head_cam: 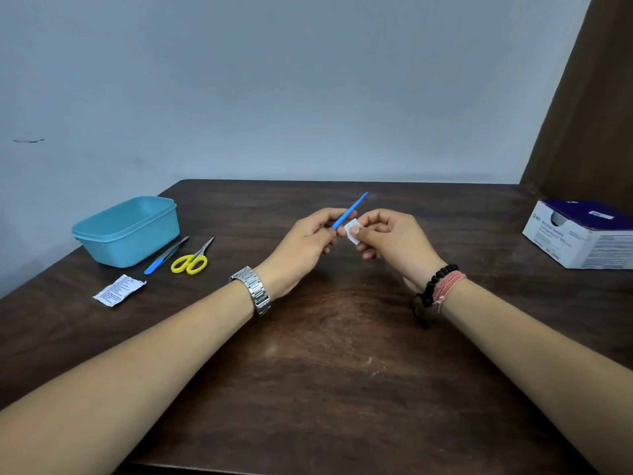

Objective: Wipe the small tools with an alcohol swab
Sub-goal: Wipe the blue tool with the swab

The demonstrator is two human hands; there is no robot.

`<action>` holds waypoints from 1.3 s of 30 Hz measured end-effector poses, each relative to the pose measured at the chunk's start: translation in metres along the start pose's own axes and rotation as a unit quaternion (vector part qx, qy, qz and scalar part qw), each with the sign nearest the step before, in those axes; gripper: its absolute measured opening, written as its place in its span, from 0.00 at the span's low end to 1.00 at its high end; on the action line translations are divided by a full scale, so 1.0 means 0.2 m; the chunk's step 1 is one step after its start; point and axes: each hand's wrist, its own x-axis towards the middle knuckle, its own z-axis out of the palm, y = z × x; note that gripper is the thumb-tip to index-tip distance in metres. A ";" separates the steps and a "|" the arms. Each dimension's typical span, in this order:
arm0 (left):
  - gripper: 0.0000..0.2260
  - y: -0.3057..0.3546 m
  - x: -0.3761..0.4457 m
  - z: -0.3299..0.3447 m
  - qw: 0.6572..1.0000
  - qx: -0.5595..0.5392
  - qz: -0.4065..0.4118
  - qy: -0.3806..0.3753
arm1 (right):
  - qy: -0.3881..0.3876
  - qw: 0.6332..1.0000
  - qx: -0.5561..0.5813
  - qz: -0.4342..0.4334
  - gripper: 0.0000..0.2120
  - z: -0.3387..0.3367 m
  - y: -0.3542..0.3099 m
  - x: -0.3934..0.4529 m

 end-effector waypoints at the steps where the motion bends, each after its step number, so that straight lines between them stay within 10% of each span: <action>1: 0.17 0.00 -0.01 0.00 1.000 0.009 0.015 -0.016 | 0.005 1.000 0.002 0.008 0.03 0.00 0.01 0.00; 16: 0.07 0.00 -0.01 -0.03 0.999 -0.015 -0.033 0.032 | -0.072 0.975 0.207 0.030 0.12 0.01 -0.03 -0.01; 39: 0.03 0.01 -0.01 -0.01 1.000 -0.010 0.010 -0.011 | -0.024 0.987 0.159 0.011 0.04 0.01 -0.01 0.01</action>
